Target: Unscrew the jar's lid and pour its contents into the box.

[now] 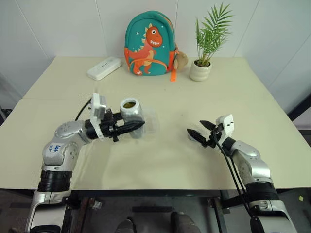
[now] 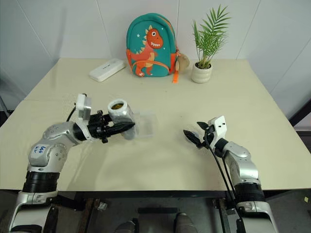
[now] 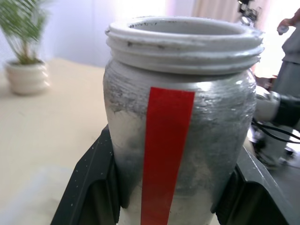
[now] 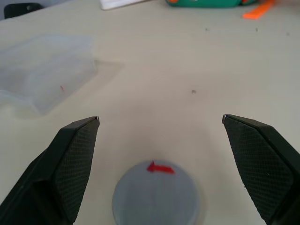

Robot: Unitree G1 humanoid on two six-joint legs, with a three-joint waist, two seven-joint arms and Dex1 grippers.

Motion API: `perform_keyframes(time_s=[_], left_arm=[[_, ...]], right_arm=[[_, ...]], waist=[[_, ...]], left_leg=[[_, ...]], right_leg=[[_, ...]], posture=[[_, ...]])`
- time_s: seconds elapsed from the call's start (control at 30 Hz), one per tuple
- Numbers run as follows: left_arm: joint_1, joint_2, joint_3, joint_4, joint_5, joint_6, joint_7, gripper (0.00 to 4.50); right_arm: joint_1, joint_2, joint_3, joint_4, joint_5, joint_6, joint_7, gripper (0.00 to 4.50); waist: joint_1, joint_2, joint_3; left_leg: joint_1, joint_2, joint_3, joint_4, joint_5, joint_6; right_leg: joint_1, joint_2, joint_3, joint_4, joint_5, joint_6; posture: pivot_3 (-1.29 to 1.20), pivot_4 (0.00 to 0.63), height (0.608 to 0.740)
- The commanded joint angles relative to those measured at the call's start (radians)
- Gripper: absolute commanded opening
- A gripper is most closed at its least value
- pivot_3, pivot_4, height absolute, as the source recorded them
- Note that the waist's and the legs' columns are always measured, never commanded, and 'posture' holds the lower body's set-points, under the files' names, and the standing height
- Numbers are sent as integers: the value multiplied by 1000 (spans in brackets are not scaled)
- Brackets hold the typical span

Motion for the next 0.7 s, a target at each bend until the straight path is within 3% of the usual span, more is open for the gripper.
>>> perform_keyframes(time_s=[0.03, 0.33, 0.6, 0.7], left_arm=[[-64, 18, 12, 103, 64, -84, 24, 1971], [-382, 43, -154, 528, 450, -314, 216, 1971], [-429, 54, -225, 681, 607, -635, 239, 1971], [-424, 67, -272, 688, 739, -789, 379, 1971]], right_arm=[[-35, -36, 3, -167, 53, 86, 25, 4457], [-85, -103, 106, -430, 75, 314, 44, 4457], [-61, -98, 94, -477, 74, 326, 23, 4457], [-26, -98, 83, -466, 69, 306, 23, 4457]], waist=[[0, 0, 0], [14, 0, 0], [27, 0, 0], [29, 0, 0]], left_leg=[[0, 0, 0, 0, 0, 0], [-2, 0, -1, 1, 0, 0], [-4, 0, 0, -1, -2, 0], [-5, 0, 0, -1, -2, 0]], right_leg=[[0, 0, 0, 0, 0, 0], [0, 1, 0, -2, 1, 2], [-1, 1, 0, -5, 0, 2], [-1, 1, 0, -6, 0, 2]], posture=[[0, 150, 740], [0, 150, 740], [0, 150, 740], [0, 150, 740]])
